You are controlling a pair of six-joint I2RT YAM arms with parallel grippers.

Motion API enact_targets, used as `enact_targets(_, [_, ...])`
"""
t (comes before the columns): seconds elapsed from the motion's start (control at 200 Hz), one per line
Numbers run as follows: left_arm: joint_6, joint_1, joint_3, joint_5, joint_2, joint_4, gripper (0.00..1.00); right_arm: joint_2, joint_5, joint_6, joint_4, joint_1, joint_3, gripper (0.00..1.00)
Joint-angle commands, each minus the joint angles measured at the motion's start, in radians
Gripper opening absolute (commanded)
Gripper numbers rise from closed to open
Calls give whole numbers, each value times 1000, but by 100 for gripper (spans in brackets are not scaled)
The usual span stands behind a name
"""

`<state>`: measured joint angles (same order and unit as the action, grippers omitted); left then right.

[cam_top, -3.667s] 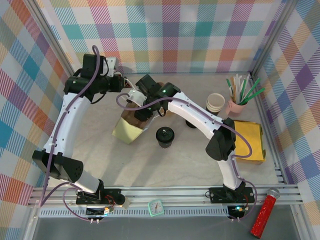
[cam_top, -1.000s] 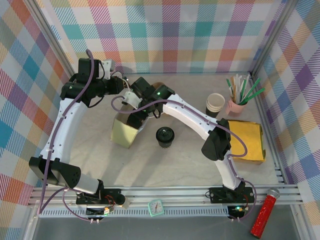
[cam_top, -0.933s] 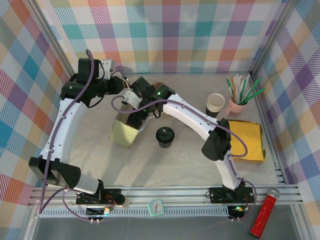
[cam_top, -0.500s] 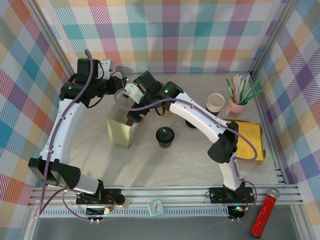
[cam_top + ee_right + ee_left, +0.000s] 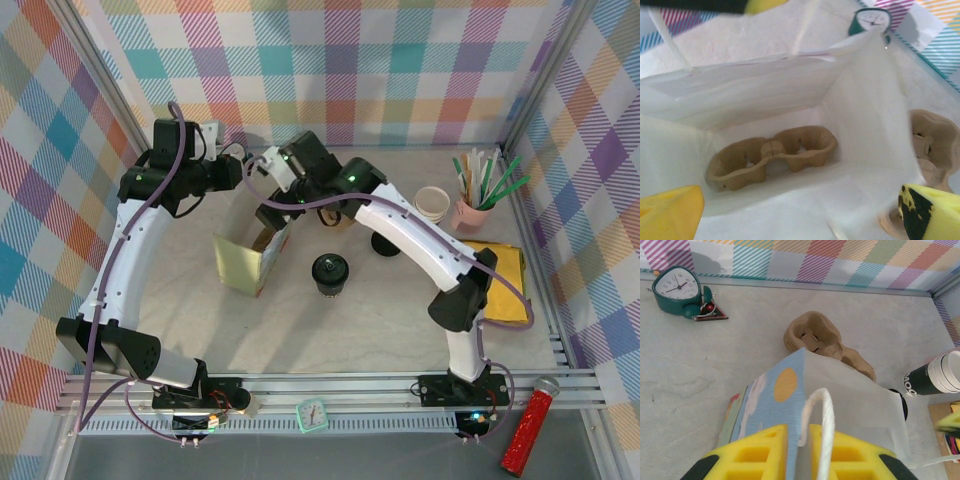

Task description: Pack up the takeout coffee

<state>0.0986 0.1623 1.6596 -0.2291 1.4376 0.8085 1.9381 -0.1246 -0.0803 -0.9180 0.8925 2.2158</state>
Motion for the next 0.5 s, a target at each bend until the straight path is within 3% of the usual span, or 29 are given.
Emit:
enact_targets(0.0, [16,-16,-6,14,-25,-14,18,-81,-35,162,-4,-36,-5,99])
enact_targets(0.105, [21,-18,-10,26,-26,-14,18,-103,-34,258,-44,-63,-19,99])
enact_targets(0.265, [29,-17,-17,31,-29,-19,18,-151,71,400,-26,-89,-110,100])
enact_targets(0.39, [29,-18,-27,39,-32,-22,18,-137,188,507,10,-86,-137,89])
enact_targets(0.495, [28,-20,-30,58,-32,-16,19,-101,260,592,37,-73,-128,86])
